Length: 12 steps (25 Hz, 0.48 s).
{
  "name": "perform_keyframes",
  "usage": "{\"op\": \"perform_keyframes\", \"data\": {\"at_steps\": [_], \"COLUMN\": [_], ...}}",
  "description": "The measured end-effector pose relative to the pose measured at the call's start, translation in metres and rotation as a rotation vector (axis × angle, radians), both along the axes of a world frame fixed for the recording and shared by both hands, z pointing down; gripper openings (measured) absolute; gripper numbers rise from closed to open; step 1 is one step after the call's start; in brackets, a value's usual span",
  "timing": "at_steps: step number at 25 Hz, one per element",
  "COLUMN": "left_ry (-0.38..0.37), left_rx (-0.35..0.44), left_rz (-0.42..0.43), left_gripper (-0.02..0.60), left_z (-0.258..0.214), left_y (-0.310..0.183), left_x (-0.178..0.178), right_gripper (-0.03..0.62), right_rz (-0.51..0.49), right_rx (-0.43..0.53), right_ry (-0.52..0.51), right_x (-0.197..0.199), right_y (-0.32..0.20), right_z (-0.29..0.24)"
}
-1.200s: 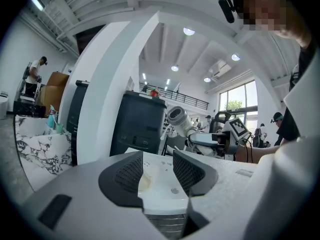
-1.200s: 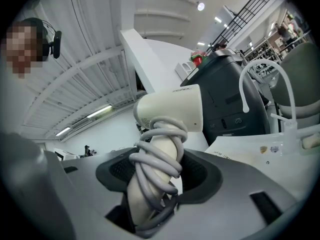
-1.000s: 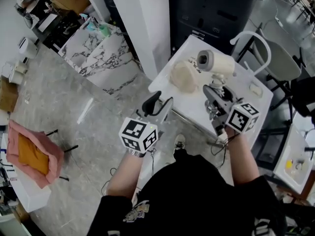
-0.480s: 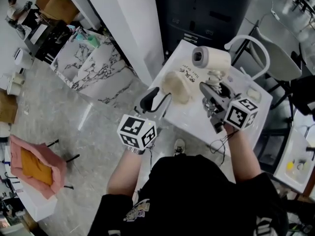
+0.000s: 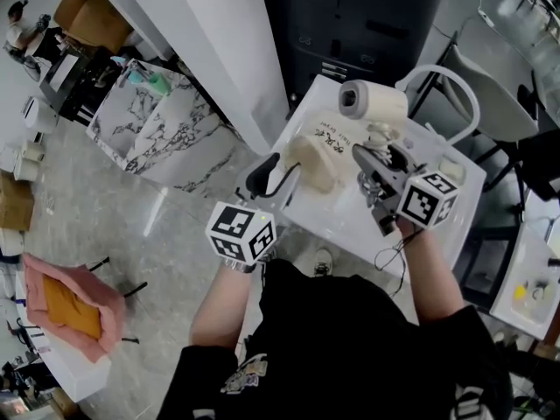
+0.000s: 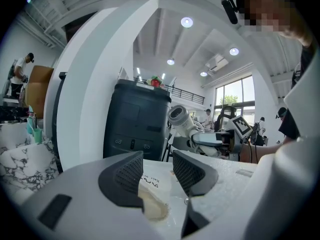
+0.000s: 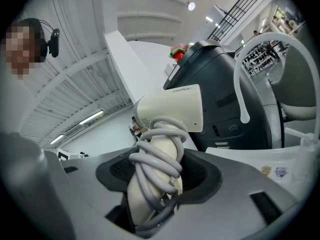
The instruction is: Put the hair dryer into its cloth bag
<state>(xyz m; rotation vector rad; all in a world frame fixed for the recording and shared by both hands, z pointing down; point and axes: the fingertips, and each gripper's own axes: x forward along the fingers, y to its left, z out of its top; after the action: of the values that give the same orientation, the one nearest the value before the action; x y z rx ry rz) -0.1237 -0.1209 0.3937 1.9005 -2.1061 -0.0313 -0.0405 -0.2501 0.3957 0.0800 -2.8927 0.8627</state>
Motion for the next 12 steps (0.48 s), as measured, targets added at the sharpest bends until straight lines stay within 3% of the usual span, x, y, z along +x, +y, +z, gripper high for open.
{"op": "perform_keyframes", "data": {"at_steps": [6,12], "left_ry": [-0.006,0.009], "left_rx": [-0.019,-0.048], "left_rz": [0.04,0.144], "left_gripper": [0.175,0.175], "left_z": [0.002,0.015], "left_y": [-0.012,-0.032], "left_x": [-0.023,-0.049], "right_gripper": [0.242,0.242], "right_rz": [0.043,0.129], "right_rx": [-0.017,-0.027], "right_ry": [-0.003,-0.005], "right_x": [-0.013,-0.031], "right_y": [-0.008,-0.019], "right_z": [0.0,0.001]}}
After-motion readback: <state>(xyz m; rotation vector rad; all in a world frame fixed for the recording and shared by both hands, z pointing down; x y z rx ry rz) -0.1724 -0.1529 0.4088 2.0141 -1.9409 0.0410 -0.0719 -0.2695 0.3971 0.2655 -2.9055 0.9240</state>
